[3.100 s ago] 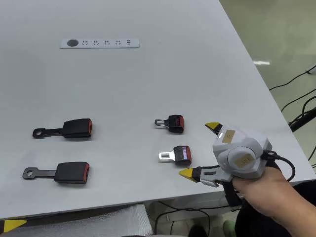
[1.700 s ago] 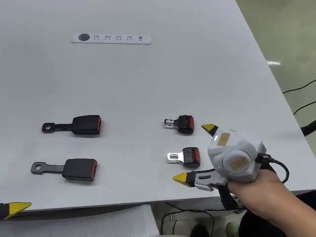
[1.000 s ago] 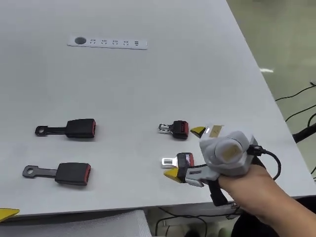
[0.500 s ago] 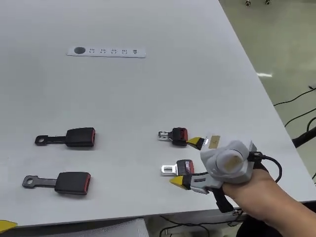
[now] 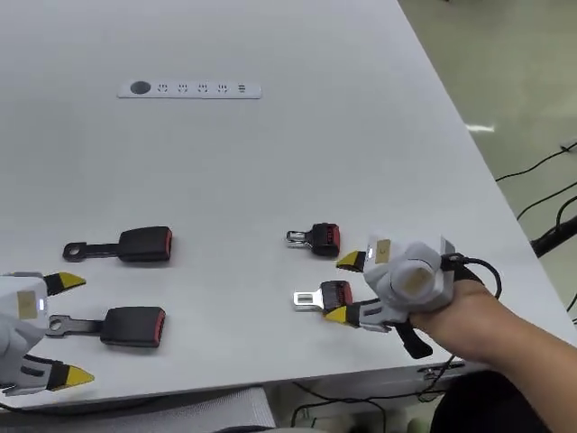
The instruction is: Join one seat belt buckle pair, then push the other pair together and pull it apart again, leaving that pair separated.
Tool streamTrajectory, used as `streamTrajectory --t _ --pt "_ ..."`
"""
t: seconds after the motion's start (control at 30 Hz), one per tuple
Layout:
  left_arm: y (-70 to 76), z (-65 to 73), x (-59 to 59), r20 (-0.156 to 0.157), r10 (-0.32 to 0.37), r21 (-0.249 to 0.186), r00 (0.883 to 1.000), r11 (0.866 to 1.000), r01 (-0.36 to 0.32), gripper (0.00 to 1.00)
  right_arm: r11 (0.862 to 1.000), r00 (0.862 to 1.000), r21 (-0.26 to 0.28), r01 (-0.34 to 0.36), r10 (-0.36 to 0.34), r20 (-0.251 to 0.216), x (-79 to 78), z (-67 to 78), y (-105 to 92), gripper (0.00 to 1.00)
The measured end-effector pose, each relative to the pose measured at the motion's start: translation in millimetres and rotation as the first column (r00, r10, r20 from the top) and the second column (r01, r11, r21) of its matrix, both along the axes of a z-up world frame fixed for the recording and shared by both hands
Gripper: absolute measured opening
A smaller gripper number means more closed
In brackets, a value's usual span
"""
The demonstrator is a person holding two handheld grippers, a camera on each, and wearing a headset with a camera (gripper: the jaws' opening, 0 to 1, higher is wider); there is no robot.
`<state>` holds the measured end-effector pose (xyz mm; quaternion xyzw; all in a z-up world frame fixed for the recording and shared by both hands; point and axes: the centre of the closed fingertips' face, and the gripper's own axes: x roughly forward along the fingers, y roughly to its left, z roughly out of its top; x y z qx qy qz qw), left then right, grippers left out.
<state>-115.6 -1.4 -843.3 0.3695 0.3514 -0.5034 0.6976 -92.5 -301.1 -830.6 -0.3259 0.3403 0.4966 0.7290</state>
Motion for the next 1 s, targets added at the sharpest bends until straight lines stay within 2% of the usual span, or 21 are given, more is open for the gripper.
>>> streamTrajectory --t 0.1,0.27,0.37,0.47,0.5,0.53,0.63,0.67,0.73,1.0 --pt "-7.2 -5.1 -1.4 -0.028 -0.027 0.004 0.999 1.0 0.027 0.64 1.0 1.0 -0.02 -0.015 0.015 -0.008 1.0 -7.3 -5.0 0.45" --pt "-20.3 -12.1 -3.1 -0.051 -0.083 0.017 0.995 0.996 0.084 0.55 0.997 0.999 -0.058 -0.042 0.04 -0.025 4.2 -16.8 -12.9 0.44" --pt "-26.8 -15.1 -3.8 -0.078 -0.099 0.013 0.992 0.995 0.1 0.52 0.995 0.997 -0.075 -0.067 0.063 -0.054 3.1 -24.4 -14.3 0.43" --pt "-30.6 -18.1 -4.5 -0.102 -0.11 0.013 0.989 0.994 0.112 0.44 0.993 0.992 -0.074 -0.092 0.085 -0.094 0.6 -30.4 -11.8 0.41" --pt "-31.2 -19.1 -3.2 -0.098 -0.114 0.016 0.989 0.993 0.116 0.44 0.991 0.99 -0.079 -0.106 0.098 -0.101 -0.3 -31.8 -11.2 0.39" --pt "-34.4 -18.8 -4.6 -0.11 -0.121 -0.001 0.987 0.993 0.122 0.43 0.99 0.989 -0.079 -0.114 0.106 -0.107 -0.7 -33.1 -10.1 0.37" --pt "-35.1 -17.8 0.0 -0.103 -0.13 0.004 0.986 0.991 0.131 0.38 0.985 0.986 -0.11 -0.136 0.123 -0.115 1.2 -39.9 -12.6 0.36" --pt "-34.5 -18.2 -1.3 -0.114 -0.154 0.013 0.981 0.988 0.157 0.37 0.986 0.985 -0.096 -0.14 0.128 -0.116 2.9 -39.8 -10.8 0.35" --pt "-34.6 -18.3 0.7 -0.121 -0.157 0.026 0.98 0.987 0.161 0.36 0.987 0.984 -0.085 -0.138 0.127 -0.126 5.8 -39.1 -9.8 0.35" --pt "-34.5 -20.2 3.1 -0.147 -0.137 0.054 0.98 0.988 0.146 0.35 0.976 0.971 -0.106 -0.189 0.17 -0.166 5.5 -42.4 -10.5 0.34"
